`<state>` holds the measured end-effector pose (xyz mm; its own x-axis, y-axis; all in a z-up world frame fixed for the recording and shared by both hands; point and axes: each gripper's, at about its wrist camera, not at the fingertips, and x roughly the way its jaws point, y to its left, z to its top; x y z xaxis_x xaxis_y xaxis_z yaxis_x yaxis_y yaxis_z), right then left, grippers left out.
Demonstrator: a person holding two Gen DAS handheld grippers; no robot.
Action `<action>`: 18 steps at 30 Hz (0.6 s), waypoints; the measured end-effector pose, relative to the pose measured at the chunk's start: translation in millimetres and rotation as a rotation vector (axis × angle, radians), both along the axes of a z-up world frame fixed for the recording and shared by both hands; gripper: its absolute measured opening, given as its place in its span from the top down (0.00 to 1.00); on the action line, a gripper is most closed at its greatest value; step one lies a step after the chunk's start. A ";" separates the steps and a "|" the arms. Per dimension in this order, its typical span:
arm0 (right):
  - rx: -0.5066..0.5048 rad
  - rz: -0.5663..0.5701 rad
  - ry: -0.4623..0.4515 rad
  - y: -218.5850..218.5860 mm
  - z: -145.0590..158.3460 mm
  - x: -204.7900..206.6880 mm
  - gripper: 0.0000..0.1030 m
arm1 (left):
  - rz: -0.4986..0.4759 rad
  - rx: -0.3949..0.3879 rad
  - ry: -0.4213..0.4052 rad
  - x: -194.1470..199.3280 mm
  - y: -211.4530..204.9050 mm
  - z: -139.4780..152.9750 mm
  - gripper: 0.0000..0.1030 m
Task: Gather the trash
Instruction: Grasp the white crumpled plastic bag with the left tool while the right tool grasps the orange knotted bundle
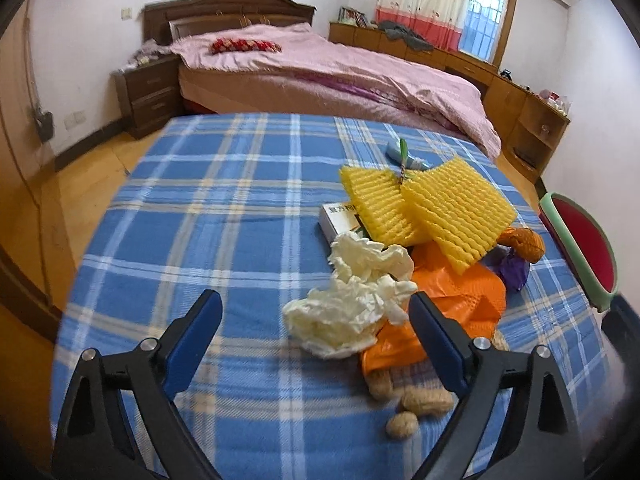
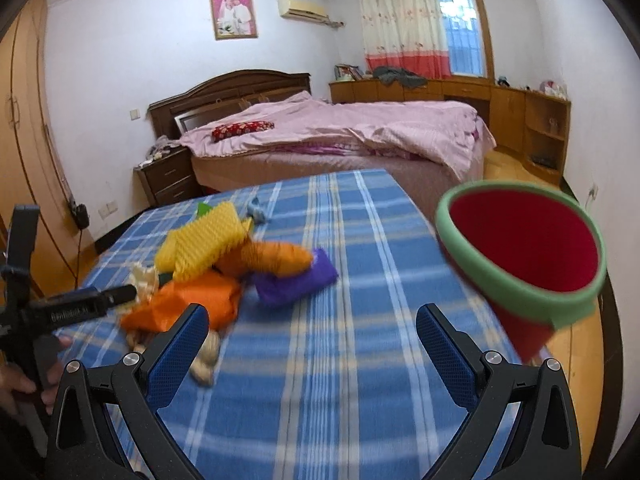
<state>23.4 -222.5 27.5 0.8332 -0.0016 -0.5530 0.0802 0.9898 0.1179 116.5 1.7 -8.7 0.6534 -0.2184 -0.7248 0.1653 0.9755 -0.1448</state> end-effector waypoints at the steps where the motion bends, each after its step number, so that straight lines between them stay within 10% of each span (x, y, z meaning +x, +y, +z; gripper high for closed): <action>1: -0.012 0.011 0.027 1.2 0.3 9.8 0.00 | -0.016 -0.018 0.017 3.5 -0.7 -3.8 0.14; 12: 0.061 -0.035 0.142 0.8 -14.2 79.0 0.01 | -0.095 -0.142 0.066 13.5 6.4 -18.4 0.58; 18: 0.077 -0.001 0.162 5.4 -21.5 95.6 0.06 | -0.094 -0.163 0.060 13.8 8.9 -16.8 0.62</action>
<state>119.0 -217.1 5.9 0.7334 0.0455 -0.6783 0.1049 0.9782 0.1790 130.3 10.7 -25.5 0.5813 -0.3945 -0.7116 0.2412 0.9188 -0.3123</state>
